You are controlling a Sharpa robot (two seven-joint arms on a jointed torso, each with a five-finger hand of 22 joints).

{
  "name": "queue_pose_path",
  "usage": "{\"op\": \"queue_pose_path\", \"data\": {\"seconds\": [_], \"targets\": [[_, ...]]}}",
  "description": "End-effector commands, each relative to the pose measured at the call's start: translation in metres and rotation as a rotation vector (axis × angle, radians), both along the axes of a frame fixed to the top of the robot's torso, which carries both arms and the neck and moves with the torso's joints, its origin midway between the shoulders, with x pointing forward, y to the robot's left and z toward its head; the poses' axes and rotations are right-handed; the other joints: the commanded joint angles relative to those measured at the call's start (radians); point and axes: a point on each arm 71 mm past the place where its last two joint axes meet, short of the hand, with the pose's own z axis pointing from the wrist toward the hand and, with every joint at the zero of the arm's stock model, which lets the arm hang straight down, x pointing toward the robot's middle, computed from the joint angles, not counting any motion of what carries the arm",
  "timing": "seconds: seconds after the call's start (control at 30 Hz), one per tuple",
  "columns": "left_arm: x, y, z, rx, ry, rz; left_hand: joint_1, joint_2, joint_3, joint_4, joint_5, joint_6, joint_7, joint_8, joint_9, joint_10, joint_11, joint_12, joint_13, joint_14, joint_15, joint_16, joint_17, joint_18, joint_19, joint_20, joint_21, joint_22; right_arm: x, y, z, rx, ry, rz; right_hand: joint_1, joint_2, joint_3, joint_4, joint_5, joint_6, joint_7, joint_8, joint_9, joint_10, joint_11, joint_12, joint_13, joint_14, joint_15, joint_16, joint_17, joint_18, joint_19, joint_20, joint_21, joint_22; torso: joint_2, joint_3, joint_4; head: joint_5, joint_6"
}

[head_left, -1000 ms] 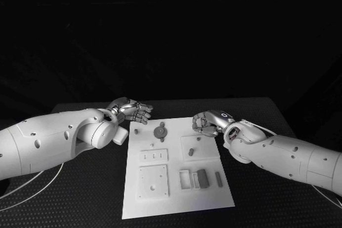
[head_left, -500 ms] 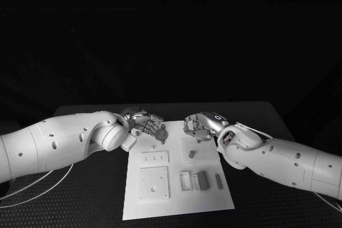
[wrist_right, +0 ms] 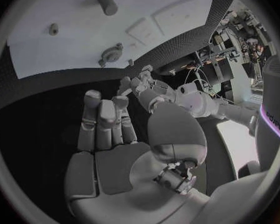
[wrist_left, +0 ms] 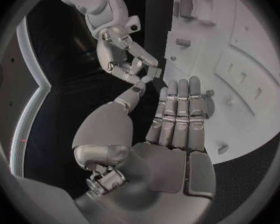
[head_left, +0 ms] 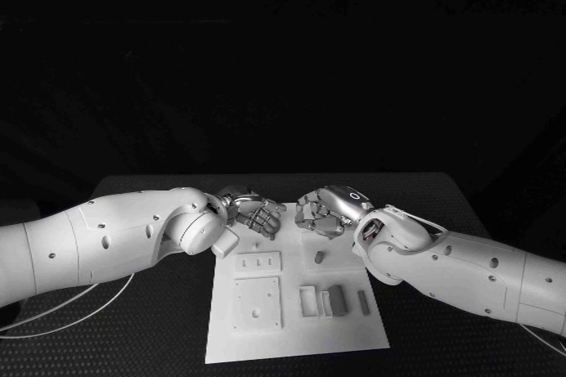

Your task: Assemble the parts on the task board

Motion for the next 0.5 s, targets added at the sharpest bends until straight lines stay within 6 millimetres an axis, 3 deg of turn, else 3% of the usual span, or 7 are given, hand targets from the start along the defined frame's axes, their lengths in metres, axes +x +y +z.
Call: {"op": "queue_pose_path", "data": {"seconds": [0.03, 0.5], "targets": [[-0.0032, -0.0066, -0.0001, -0.024, 0.020, -0.043, -0.012, -0.002, -0.009, 0.000, -0.003, -0.006, 0.003, -0.005, -0.002, -0.005, 0.001, -0.005, 0.001, -0.008, 0.001, -0.006, 0.001, 0.014, -0.009, 0.002, -0.005, 0.001, -0.0021, 0.0044, 0.0012, -0.001, -0.008, 0.011, 0.007, 0.004, 0.006, 0.001, 0.004, 0.121, 0.037, 0.003, 0.005, 0.003, -0.002, -0.001, -0.001, 0.004, -0.003, 0.005, -0.001, -0.002, 0.006, -0.001, 0.004, 0.001, 0.001, -0.0001, -0.0004, 0.003, 0.000], [-0.0036, -0.0092, 0.0007, -0.040, 0.015, -0.047, -0.025, -0.006, -0.027, -0.004, -0.003, -0.009, 0.001, -0.010, -0.005, -0.010, 0.003, -0.011, 0.002, -0.009, 0.001, -0.010, 0.004, 0.016, -0.009, 0.003, -0.010, 0.001, -0.0046, 0.0115, 0.0020, 0.006, -0.001, 0.028, 0.006, 0.004, 0.006, 0.001, 0.004, 0.123, 0.036, 0.002, 0.004, 0.004, -0.002, -0.001, -0.002, 0.006, -0.004, 0.005, -0.002, -0.002, 0.007, -0.002, 0.004, 0.000, 0.000, 0.0002, -0.0006, 0.002, -0.003]]}}
